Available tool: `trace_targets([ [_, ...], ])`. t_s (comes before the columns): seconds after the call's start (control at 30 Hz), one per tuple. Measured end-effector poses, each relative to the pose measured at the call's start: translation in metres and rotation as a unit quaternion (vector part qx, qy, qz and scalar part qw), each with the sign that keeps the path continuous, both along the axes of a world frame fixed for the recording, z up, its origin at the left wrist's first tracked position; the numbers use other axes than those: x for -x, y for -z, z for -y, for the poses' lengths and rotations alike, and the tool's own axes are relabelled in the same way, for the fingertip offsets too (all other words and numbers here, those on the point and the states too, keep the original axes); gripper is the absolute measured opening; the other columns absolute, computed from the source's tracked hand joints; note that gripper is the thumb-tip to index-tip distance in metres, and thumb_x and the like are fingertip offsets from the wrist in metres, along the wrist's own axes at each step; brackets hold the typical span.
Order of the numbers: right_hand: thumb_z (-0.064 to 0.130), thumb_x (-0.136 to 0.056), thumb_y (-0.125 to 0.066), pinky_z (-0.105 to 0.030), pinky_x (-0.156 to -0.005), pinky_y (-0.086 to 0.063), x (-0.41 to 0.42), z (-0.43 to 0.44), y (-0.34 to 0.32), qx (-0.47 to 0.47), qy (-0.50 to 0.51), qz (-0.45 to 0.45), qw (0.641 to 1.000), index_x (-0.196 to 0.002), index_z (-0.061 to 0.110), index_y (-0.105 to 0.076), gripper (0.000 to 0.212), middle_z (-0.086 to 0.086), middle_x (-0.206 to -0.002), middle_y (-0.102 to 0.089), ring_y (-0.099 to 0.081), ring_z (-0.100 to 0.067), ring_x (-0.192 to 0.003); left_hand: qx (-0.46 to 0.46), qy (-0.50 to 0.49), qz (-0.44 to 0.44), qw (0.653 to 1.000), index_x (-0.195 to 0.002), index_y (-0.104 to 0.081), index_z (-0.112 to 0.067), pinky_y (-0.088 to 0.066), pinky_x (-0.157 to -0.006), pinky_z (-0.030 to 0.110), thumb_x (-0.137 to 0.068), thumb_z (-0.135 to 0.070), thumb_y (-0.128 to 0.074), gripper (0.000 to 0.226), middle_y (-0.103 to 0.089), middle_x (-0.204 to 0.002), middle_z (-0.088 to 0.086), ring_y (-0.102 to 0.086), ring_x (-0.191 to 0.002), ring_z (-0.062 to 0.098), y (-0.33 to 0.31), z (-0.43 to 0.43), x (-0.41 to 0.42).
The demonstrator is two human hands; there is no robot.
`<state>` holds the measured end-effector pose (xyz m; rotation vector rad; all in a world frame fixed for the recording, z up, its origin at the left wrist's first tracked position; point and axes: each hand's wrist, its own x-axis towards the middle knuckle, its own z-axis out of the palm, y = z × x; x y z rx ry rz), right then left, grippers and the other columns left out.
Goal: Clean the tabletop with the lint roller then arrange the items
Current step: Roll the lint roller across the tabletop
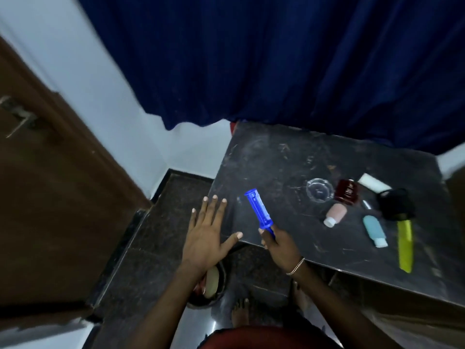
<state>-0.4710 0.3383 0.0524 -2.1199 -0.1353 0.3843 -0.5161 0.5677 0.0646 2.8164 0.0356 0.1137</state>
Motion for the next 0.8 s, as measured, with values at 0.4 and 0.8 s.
trace_targets([
  [0.4, 0.028, -0.097, -0.056, -0.031, -0.066, -0.053, -0.025, 0.12, -0.023, -0.015, 0.195, 0.025, 0.98, -0.103, 0.024, -0.063, 0.01, 0.003, -0.068, -0.067, -0.064, -0.01, -0.062, -0.012, 0.176, 0.006, 0.984, -0.166, -0.003, -0.027, -0.012, -0.131, 0.052, -0.093, -0.087, -0.025, 0.098, -0.003, -0.176, 0.0, 0.004, -0.163, 0.02, -0.01, 0.137, -0.101],
  [0.8, 0.021, -0.097, -0.056, -0.043, -0.07, -0.049, -0.077, 0.245, -0.029, 0.022, 0.277, 0.05, 0.959, -0.096, 0.016, -0.062, 0.008, -0.006, -0.075, -0.064, -0.061, -0.022, -0.07, 0.004, 0.254, -0.014, 0.967, -0.165, -0.012, -0.023, -0.015, -0.13, 0.053, -0.092, -0.082, -0.031, 0.096, -0.011, -0.175, 0.002, -0.005, -0.162, 0.023, -0.012, 0.259, -0.174],
])
